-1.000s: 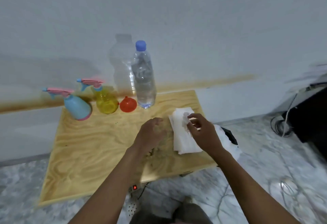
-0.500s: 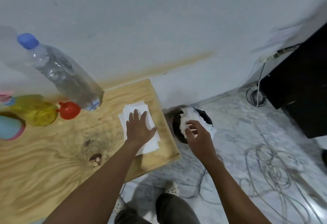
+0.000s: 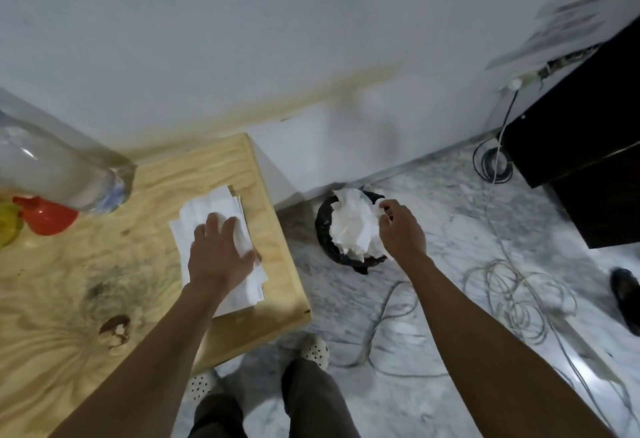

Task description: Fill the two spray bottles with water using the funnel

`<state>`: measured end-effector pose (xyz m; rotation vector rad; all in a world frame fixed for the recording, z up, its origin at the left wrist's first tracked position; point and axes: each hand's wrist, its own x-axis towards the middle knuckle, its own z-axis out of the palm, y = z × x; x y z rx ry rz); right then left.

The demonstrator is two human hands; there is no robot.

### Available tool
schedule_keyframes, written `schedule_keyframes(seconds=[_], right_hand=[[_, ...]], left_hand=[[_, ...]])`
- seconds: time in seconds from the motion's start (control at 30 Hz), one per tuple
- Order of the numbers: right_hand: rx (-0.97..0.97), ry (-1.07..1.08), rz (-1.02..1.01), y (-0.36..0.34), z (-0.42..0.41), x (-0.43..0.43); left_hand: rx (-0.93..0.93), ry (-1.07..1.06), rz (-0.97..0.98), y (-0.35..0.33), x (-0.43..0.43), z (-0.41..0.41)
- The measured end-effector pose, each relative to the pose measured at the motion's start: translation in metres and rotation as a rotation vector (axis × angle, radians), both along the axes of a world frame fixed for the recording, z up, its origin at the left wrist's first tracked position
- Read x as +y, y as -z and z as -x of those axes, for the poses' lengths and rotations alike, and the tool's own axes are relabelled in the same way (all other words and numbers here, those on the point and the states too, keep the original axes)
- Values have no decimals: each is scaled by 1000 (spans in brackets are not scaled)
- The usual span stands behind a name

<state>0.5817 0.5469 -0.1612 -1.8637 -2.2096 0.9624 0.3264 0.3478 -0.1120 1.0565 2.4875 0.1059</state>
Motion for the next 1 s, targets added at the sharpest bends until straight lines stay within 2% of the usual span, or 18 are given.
schedule_keyframes(seconds=[0.2,0.5,0.7,0.8,0.93,1.0], right_hand=[[-143,19,145,30,6,26],[-14,23,181,25,14,-5],[64,-40,124,-12,29,-27],[105,-103,67,-42,44,-41],[202,-196,9,-93,75,-59],[309,-242,-37,-126,99,-71]], left_hand=[[17,-12,-19,6,-2,-1],[33,28,7,0,-1,-2],[334,304,189,-14,0,3],[151,261,104,-38,6,5],[-336,88,-95,-94,2,17],[-410,70,-218,-123,-3,33]])
